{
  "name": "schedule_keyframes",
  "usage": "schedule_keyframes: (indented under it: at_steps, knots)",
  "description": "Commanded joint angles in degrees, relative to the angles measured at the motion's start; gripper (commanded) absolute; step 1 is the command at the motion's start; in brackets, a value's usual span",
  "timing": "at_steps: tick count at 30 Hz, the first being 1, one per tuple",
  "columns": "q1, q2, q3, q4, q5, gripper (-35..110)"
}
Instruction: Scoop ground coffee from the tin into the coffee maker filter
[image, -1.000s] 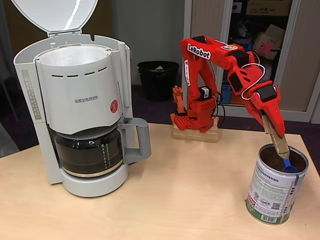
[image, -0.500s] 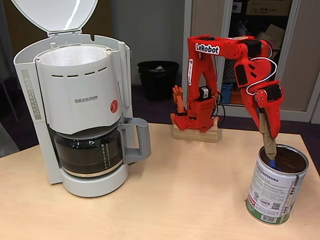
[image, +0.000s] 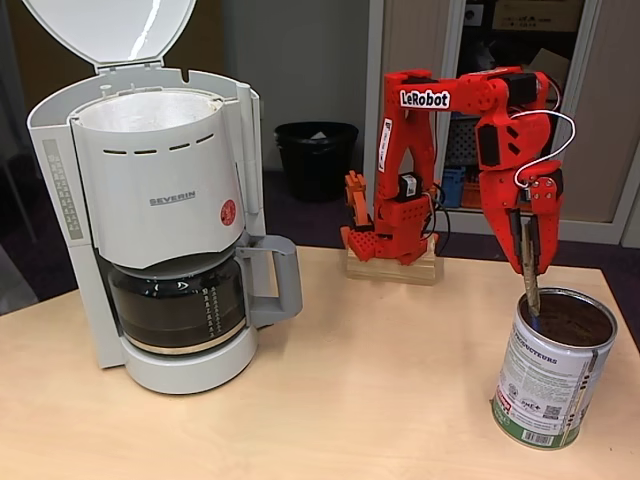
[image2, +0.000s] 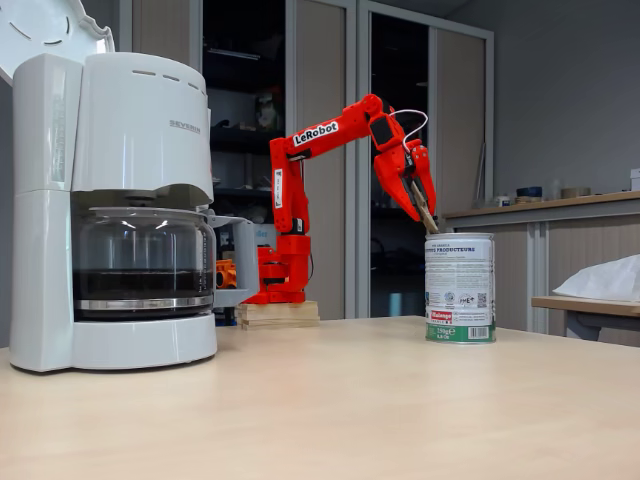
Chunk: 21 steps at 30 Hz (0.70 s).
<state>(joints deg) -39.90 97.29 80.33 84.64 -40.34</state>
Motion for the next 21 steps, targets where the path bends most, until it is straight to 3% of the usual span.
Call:
schedule_keyframes:
  at_steps: [1, 8, 21]
  knots:
    - [-0.3, -0.9, -2.1, 1.8, -10.1, 0]
    - [0.8, -3.3, -1.4, 3.1, -21.2, 0]
    - [-3.7, -7.8, -4.7, 2.0, -17.6, 0]
